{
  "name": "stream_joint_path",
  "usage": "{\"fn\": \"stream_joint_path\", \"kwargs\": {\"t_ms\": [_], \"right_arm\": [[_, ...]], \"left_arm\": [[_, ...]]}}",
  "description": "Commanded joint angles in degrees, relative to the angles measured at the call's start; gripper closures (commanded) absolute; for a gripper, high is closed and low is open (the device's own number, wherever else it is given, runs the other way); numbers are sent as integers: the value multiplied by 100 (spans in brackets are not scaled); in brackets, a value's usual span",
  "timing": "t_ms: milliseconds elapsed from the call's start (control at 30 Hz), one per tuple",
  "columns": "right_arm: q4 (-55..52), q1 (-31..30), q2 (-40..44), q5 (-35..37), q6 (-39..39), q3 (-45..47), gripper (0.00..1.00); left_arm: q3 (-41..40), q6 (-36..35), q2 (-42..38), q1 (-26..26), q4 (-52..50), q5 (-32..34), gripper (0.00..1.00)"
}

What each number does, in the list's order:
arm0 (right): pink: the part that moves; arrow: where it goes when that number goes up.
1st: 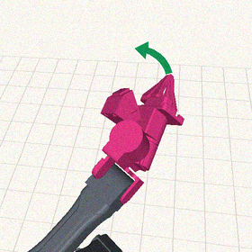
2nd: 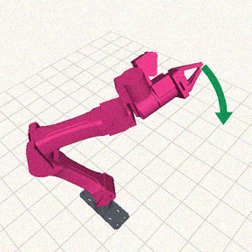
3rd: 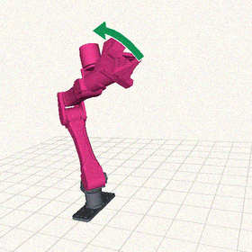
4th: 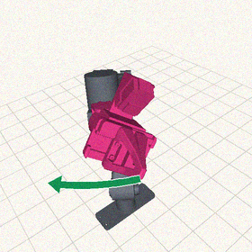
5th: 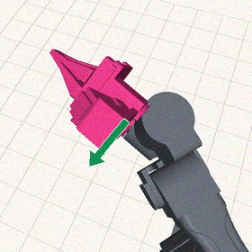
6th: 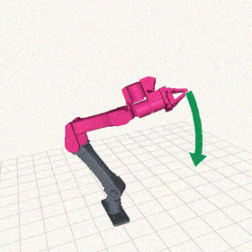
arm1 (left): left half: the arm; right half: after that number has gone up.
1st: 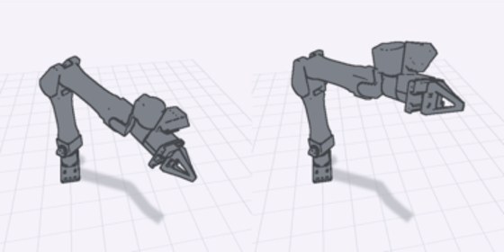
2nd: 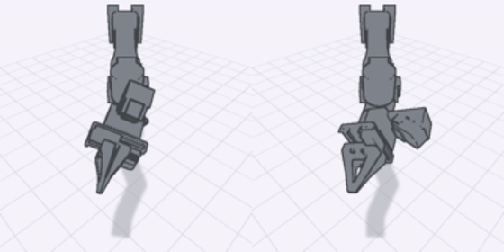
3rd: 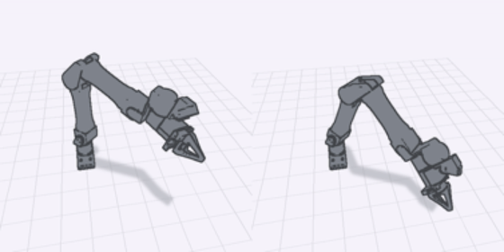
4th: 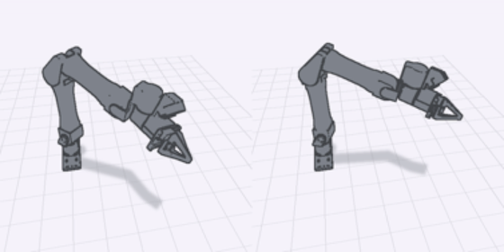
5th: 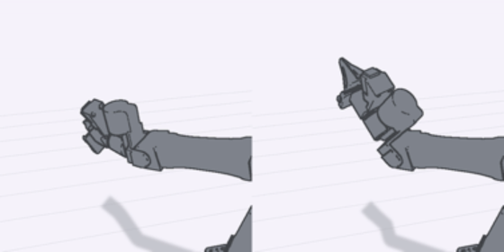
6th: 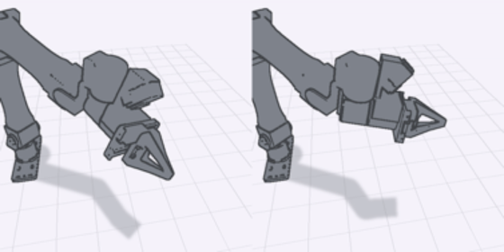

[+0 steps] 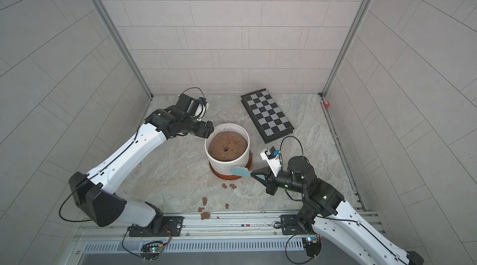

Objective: Scrub the dried mud off the ceramic pot
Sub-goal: Adjust the pot on the tray, then place the brush at the center of the board.

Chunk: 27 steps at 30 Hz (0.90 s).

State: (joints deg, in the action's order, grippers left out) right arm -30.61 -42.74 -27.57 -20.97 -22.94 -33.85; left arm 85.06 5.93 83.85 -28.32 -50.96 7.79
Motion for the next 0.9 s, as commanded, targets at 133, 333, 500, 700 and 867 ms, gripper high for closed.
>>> {"fn": "stream_joint_path", "kwargs": {"t_ms": [133, 333, 500, 700, 867], "right_arm": [[-1734, -21, 93, 2434, -805, -662, 100], [-309, -23, -33, 3339, -1189, 205, 100], [2259, -22, -601, 3984, -1114, 1305, 100], [4860, -22, -2319, 4639, -1047, 2006, 100], [5886, -12, -3587, 4789, -1153, 2050, 100]], "left_arm": [[-585, 562, -387, 248, 647, 511, 0], [-1217, 957, -735, 378, 1235, 806, 0], [-1780, 1245, -905, 394, 1570, 942, 0], [-2474, 1469, -1195, 383, 2093, 1223, 0], [-2812, 1529, -1300, 401, 2333, 1212, 0]]}}
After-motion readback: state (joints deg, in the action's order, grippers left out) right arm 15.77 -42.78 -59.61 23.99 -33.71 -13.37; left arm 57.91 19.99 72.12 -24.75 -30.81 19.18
